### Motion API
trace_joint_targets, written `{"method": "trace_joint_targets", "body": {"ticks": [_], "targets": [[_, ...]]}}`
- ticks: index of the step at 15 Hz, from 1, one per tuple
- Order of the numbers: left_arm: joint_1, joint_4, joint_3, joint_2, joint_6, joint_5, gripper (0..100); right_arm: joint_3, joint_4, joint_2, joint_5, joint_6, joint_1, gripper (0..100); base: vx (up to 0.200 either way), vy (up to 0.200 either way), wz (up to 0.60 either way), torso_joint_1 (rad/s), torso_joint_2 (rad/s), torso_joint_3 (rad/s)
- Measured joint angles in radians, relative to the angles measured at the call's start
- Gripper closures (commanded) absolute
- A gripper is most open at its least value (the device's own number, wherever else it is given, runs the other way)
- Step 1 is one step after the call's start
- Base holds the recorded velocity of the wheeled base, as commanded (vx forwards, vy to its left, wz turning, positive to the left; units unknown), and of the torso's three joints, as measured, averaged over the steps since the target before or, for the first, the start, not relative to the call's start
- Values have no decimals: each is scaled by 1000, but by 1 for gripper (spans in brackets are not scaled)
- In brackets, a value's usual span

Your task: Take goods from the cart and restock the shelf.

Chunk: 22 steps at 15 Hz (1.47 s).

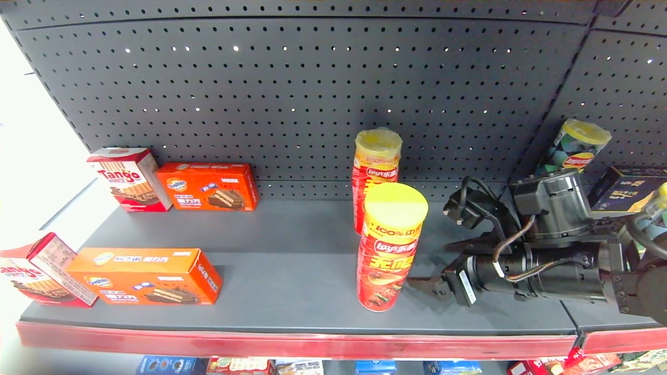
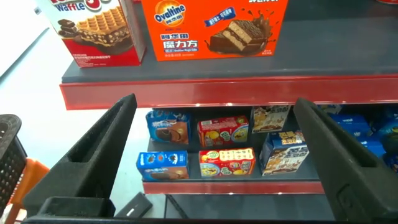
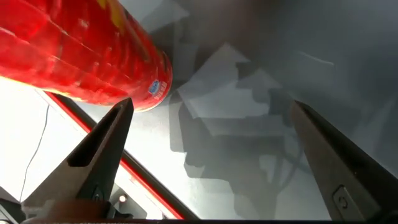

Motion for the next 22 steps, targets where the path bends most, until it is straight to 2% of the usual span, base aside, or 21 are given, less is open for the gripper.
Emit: {"method": "trace_joint_targets", "body": {"ticks": [22], "targets": [[0, 0, 0, 0, 1, -1, 0, -10, -13, 6, 1, 2, 17, 0, 0, 0, 0, 0, 0, 0]]}}
